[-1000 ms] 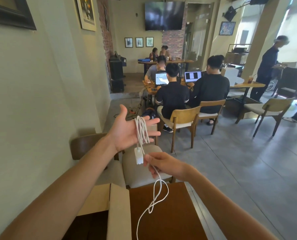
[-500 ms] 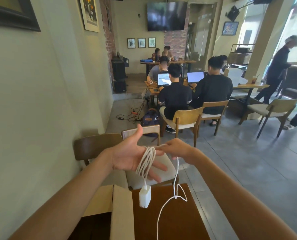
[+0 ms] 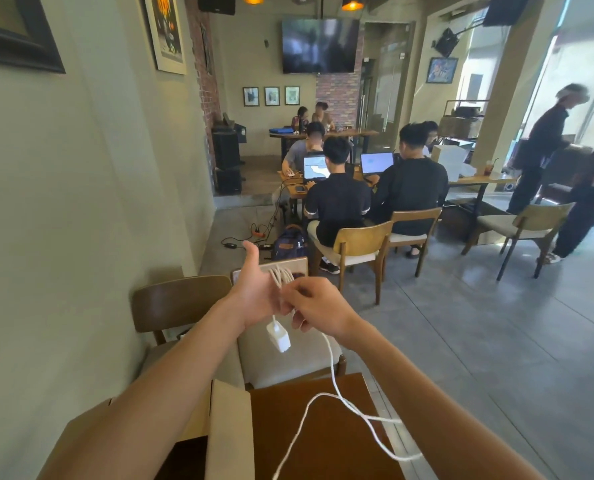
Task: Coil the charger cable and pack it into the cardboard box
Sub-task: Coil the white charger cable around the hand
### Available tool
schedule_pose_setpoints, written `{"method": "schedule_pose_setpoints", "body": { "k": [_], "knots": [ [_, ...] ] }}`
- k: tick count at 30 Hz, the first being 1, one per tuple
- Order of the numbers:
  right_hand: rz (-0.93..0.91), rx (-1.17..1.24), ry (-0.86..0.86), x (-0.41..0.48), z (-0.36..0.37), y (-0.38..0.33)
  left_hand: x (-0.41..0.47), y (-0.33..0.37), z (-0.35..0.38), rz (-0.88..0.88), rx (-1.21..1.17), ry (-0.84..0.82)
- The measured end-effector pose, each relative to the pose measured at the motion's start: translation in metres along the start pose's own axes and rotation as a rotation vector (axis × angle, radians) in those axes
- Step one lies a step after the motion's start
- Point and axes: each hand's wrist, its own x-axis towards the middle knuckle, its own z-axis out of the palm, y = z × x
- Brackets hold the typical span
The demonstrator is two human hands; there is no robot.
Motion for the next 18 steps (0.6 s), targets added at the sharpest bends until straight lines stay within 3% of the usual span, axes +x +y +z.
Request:
{"method": "schedule_pose_setpoints", "body": {
  "k": [6,12,18],
  "knots": [
    [0.128,0.098,-0.082,-0.020,0.000,0.034,-0.007,0.019,0.009,-0.002,-0.048,-0.119],
    [0.119,-0.128,-0.047,-0.011,0.001,0.053,-0.026,0.029,0.012,-0.094,0.075,-0.278],
    [0.190,-0.320,-0.091,0.009,-0.006,0.052,-0.051,0.026,0.010,-0.241,0.365,-0.370]
  ]
}}
